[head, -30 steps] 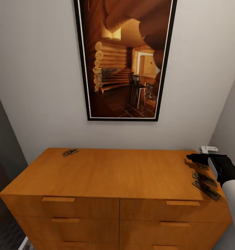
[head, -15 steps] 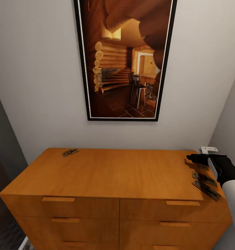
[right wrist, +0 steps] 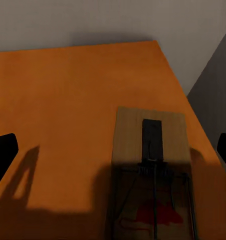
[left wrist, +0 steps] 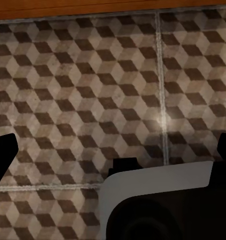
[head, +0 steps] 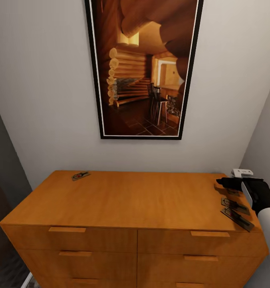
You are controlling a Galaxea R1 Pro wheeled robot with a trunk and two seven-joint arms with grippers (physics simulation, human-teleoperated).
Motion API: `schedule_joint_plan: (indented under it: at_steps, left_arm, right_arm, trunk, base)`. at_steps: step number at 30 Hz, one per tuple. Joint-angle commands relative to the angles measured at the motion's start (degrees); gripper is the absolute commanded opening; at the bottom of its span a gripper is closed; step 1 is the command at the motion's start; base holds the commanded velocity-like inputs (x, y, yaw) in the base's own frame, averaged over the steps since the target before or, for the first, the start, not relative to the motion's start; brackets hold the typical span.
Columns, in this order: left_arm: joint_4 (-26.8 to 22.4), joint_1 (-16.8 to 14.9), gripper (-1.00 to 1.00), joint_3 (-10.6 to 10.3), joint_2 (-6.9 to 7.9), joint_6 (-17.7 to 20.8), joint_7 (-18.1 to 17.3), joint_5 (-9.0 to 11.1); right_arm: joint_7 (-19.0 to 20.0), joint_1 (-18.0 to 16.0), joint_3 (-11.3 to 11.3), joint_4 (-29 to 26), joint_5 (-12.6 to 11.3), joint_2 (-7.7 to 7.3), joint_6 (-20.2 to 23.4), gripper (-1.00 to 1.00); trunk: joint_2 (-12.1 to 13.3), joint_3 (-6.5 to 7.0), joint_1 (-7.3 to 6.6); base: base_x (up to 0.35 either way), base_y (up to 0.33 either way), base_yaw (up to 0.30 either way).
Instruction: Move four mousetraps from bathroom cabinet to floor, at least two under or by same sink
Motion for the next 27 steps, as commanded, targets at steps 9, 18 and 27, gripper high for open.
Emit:
schedule_joint_plan:
  at_steps: [9, 18, 27]
  left_arm:
    - [-0.03, -0.01, 1.00, -0.32, 0.03, -0.13, 0.07, -0.02]
    - [-0.03, -0.01, 1.00, -0.32, 0.03, -0.13, 0.07, -0.03]
    - [-0.03, -0.01, 1.00, -0.32, 0.03, -0.13, 0.02, -0.04]
  right_arm:
    - [0.48, -0.03, -0.32, 0.86, 0.61, -0.23, 0.02, 1.00]
    - [0.48, -0.03, -0.31, 1.69, 0.61, -0.40, -1.59, 1.00]
    - [0.48, -0.03, -0.30, 2.21, 0.61, -0.44, -1.85, 1.00]
  trunk:
    - [-0.03, -0.06, 0.00]
    - [-0.03, -0.06, 0.00]
    - [-0.03, -0.06, 0.00]
  base:
    - [0.000, 0.000, 0.000]
    - [0.000, 0.000, 0.000]
    - [0.000, 0.000, 0.000]
